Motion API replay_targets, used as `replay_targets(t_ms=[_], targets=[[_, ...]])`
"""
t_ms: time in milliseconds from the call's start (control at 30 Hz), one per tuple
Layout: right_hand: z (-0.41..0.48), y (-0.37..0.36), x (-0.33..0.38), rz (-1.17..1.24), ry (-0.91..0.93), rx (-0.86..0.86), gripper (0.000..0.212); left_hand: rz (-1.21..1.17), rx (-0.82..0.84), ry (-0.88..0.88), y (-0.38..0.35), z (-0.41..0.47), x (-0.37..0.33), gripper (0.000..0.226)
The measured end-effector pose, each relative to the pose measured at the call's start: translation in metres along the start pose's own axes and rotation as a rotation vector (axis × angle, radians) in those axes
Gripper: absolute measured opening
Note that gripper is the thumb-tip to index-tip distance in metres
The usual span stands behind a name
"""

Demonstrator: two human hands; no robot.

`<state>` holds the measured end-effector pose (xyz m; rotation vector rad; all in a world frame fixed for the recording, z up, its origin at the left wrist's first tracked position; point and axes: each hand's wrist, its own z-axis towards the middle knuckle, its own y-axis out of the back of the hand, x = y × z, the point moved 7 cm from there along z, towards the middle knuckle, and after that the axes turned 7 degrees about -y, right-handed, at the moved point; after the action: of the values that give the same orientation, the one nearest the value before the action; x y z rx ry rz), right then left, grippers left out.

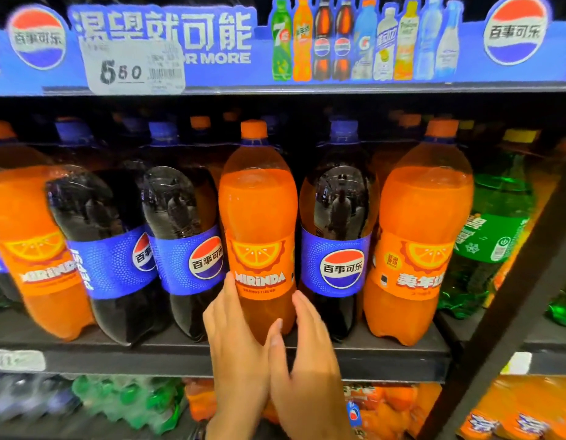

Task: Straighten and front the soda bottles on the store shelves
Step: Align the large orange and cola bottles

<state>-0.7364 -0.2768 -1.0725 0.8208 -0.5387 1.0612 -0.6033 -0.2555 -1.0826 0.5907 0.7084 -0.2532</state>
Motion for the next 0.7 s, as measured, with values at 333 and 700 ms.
replay_targets(t_ms=[333, 700], targets=[[-0.003, -0.038, -0.030, 0.365, -0.526, 0.497, 0.047, -0.260, 0.184, 0.076, 0.015, -0.014, -0.008, 0.078], [-0.003, -0.022, -0.012, 0.429, -0.572, 0.469, 0.054, -0.458, 0.235, 0.278, 0.019, -0.024, 0.002, 0.056]])
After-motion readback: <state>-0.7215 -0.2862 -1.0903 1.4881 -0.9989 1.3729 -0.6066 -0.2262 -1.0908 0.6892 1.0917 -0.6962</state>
